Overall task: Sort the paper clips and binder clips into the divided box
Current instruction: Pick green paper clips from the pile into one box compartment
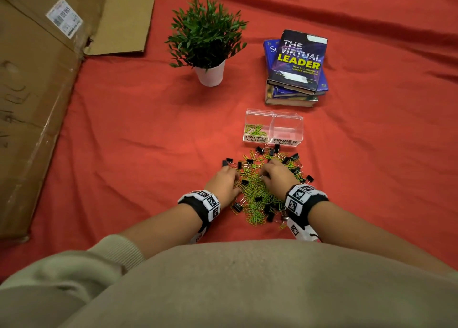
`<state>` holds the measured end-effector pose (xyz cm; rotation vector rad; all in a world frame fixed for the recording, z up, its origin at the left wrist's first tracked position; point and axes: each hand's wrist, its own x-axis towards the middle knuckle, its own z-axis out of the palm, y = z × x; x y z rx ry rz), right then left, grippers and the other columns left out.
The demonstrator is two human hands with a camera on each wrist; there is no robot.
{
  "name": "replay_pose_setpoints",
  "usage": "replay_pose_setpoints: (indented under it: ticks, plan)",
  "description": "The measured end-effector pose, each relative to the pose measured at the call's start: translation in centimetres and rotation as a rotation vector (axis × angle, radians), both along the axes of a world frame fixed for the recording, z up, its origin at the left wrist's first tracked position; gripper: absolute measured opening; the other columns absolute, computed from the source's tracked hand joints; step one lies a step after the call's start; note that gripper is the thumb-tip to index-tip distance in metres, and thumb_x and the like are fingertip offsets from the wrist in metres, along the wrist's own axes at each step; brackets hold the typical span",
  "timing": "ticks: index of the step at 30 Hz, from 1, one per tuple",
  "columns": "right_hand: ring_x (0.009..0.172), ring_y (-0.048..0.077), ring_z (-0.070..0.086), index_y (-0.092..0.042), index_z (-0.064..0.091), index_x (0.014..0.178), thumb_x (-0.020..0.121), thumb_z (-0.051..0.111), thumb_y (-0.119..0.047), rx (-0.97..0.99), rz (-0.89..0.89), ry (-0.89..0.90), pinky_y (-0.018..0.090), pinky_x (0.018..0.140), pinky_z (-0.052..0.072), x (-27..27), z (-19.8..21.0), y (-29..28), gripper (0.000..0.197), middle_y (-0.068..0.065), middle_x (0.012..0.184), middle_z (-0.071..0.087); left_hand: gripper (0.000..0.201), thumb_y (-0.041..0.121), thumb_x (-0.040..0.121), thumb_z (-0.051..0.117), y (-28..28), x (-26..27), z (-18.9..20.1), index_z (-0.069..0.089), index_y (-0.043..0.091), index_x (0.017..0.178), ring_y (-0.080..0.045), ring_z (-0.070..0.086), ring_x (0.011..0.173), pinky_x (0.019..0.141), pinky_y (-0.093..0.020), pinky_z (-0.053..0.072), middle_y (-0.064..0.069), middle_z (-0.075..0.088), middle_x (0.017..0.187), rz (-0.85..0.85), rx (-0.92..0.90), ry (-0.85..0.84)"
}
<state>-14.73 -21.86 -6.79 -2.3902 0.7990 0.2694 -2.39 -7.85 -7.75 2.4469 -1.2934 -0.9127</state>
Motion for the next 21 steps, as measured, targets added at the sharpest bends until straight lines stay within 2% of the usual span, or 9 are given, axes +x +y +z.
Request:
replay_pose_setpoints:
  ticks: [2, 4, 7, 12, 15, 17, 19, 21]
  plan:
    - [0.096, 0.021, 0.056, -0.006, 0.064, 0.099, 0.089, 0.055, -0.008, -0.008, -0.061, 0.003, 0.032, 0.092, 0.052, -0.3, 0.1, -0.8, 0.013, 0.007, 0.110, 0.052, 0.045, 0.031, 0.085, 0.066, -0.1, -0.2, -0.1, 0.053, 0.012, 0.122, -0.024, 0.052, 0.116, 0.100, -0.036, 0.045, -0.007, 0.050, 0.125, -0.017, -0.008, -0.013]
    - [0.105, 0.024, 0.053, -0.006, 0.064, 0.104, 0.089, 0.055, -0.007, -0.050, -0.094, -0.012, 0.035, 0.098, 0.048, -0.7, 0.2, -1.1, 0.018, 0.009, 0.112, 0.052, 0.048, 0.030, 0.085, 0.066, -0.3, -0.5, -0.2, 0.052, 0.010, 0.126, -0.025, 0.051, 0.119, 0.102, -0.037, 0.043, -0.008, 0.049, 0.125, -0.060, -0.012, -0.019]
    - [0.115, 0.027, 0.044, -0.005, 0.062, 0.112, 0.088, 0.053, -0.002, -0.170, -0.029, -0.069, 0.038, 0.104, 0.040, -0.8, 0.5, -0.5, 0.027, 0.010, 0.114, 0.051, 0.047, 0.032, 0.085, 0.066, -0.5, -1.0, -0.2, 0.051, 0.012, 0.126, -0.025, 0.049, 0.120, 0.100, -0.040, 0.045, -0.007, 0.048, 0.124, -0.089, -0.008, -0.037]
    - [0.114, 0.025, 0.044, -0.006, 0.059, 0.116, 0.086, 0.054, -0.005, -0.077, 0.139, -0.037, 0.037, 0.101, 0.042, -0.2, 0.5, 1.9, 0.030, 0.009, 0.116, 0.051, 0.034, 0.030, 0.087, 0.063, -1.2, -1.2, -0.2, 0.055, 0.010, 0.113, -0.026, 0.050, 0.114, 0.091, -0.043, 0.049, -0.008, 0.050, 0.117, -0.086, -0.021, -0.087]
    - [0.119, 0.025, 0.041, -0.006, 0.047, 0.130, 0.082, 0.063, -0.011, -0.054, 0.149, 0.024, 0.036, 0.101, 0.043, -0.2, -0.1, 2.5, 0.050, 0.009, 0.125, 0.043, 0.024, 0.024, 0.086, 0.063, -1.6, -0.9, -0.2, 0.057, 0.007, 0.102, -0.028, 0.052, 0.109, 0.091, -0.041, 0.048, -0.010, 0.054, 0.111, -0.108, -0.018, -0.075]
    - [0.120, 0.025, 0.039, -0.005, 0.042, 0.133, 0.081, 0.067, -0.016, -0.082, 0.167, 0.068, 0.034, 0.103, 0.041, -0.2, -0.5, 2.7, 0.059, 0.009, 0.129, 0.040, 0.015, 0.018, 0.086, 0.062, -1.7, -0.6, 0.0, 0.059, 0.009, 0.097, -0.028, 0.054, 0.105, 0.088, -0.037, 0.046, -0.010, 0.056, 0.108, -0.098, -0.033, -0.041]
    - [0.121, 0.025, 0.037, -0.005, 0.040, 0.135, 0.082, 0.067, -0.017, -0.097, 0.186, 0.081, 0.034, 0.105, 0.037, -0.2, -0.8, 2.7, 0.061, 0.009, 0.131, 0.039, 0.007, 0.011, 0.086, 0.060, -1.7, 0.1, 0.3, 0.060, 0.011, 0.093, -0.026, 0.056, 0.101, 0.086, -0.034, 0.043, -0.009, 0.058, 0.107, -0.058, -0.037, -0.003]
    - [0.122, 0.024, 0.038, -0.007, 0.041, 0.136, 0.084, 0.065, -0.015, -0.072, 0.170, 0.080, 0.034, 0.106, 0.036, -0.1, -0.9, 2.4, 0.058, 0.008, 0.130, 0.042, 0.009, 0.006, 0.085, 0.057, -1.6, 1.2, 0.4, 0.061, 0.012, 0.089, -0.026, 0.058, 0.098, 0.085, -0.034, 0.045, -0.008, 0.061, 0.105, -0.016, -0.041, 0.011]
